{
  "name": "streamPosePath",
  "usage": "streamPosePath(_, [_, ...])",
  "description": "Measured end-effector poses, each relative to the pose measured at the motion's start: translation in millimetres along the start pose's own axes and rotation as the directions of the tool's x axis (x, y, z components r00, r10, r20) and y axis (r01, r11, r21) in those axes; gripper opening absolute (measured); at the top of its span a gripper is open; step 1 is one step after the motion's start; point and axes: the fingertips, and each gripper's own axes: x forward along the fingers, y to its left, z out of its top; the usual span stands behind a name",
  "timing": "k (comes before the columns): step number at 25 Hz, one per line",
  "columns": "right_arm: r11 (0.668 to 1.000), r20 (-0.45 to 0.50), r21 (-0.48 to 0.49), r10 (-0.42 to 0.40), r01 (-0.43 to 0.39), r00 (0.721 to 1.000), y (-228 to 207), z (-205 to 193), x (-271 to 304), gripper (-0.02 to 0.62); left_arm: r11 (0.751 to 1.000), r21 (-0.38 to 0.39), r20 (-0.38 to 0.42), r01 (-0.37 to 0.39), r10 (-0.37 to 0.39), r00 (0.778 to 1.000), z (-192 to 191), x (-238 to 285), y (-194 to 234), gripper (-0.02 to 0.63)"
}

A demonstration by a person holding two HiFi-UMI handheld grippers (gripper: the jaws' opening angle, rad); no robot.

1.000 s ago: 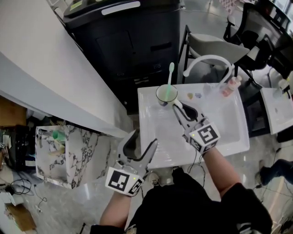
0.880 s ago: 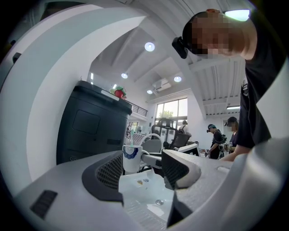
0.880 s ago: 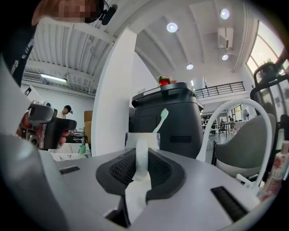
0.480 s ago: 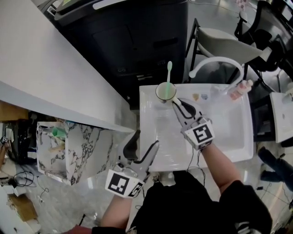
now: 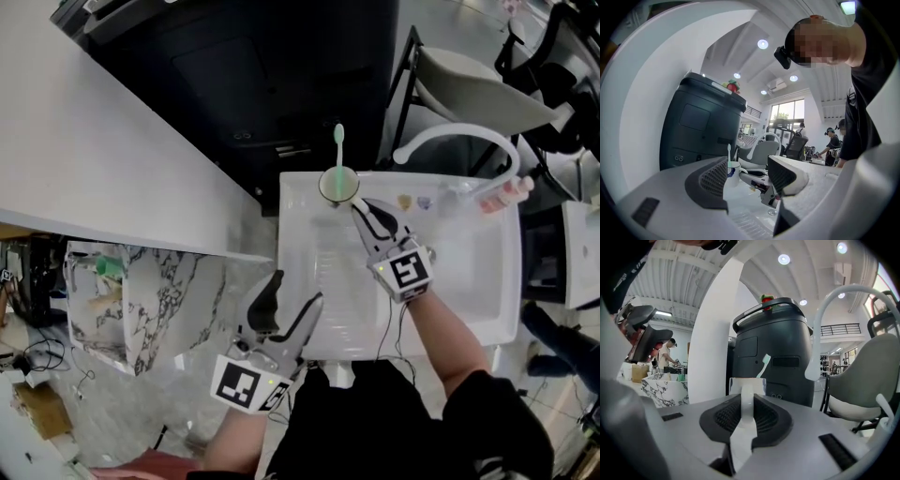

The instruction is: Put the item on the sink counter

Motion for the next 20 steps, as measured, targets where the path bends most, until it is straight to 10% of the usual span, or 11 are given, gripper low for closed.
streamPosePath(20, [0.999, -0.07, 0.011, 0.034, -0.033, 0.997, -21.7, -68.6, 36.8, 0.055, 0.997, -0.024, -0.02, -0.071, 0.07, 0.997, -23.0, 17.4, 5.0, 0.249])
